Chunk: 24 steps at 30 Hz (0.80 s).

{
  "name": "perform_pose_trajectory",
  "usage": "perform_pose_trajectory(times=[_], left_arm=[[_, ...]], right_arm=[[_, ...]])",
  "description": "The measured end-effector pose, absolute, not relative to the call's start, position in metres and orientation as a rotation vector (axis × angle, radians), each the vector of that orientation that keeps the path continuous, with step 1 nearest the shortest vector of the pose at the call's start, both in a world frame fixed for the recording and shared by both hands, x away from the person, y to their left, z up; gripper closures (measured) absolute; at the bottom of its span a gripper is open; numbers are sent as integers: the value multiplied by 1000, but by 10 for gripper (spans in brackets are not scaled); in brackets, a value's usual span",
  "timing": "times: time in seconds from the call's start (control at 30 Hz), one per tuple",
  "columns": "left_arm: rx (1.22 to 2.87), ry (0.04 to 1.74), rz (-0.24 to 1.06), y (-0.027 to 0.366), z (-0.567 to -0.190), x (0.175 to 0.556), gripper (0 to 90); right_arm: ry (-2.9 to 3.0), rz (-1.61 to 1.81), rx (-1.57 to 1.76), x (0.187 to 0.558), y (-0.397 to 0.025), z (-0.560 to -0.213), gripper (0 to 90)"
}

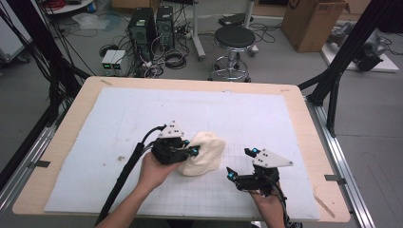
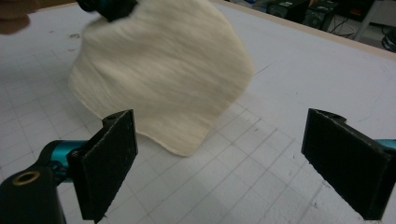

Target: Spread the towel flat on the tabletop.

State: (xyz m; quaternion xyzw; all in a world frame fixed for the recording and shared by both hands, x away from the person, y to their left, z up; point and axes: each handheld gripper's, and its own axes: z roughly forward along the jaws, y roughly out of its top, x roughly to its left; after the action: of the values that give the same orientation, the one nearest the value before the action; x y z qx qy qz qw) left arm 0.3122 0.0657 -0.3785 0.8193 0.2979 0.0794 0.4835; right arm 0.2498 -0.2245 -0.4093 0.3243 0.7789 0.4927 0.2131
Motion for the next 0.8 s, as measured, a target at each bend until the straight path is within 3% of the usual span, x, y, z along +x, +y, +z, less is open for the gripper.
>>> perform_pose_trajectory(times=[0.47, 0.7, 0.8], left_arm=[[2067, 821, 238, 47, -417, 346, 742], [2045, 814, 267, 59, -402, 343, 471], [2026, 801, 300, 69, -390, 340, 443]], right_arm=[[2206, 1351, 894, 253, -219, -414, 99], [2245, 1337, 901, 253, -215, -416, 100], [2245, 1339, 894, 254, -216, -416, 100]])
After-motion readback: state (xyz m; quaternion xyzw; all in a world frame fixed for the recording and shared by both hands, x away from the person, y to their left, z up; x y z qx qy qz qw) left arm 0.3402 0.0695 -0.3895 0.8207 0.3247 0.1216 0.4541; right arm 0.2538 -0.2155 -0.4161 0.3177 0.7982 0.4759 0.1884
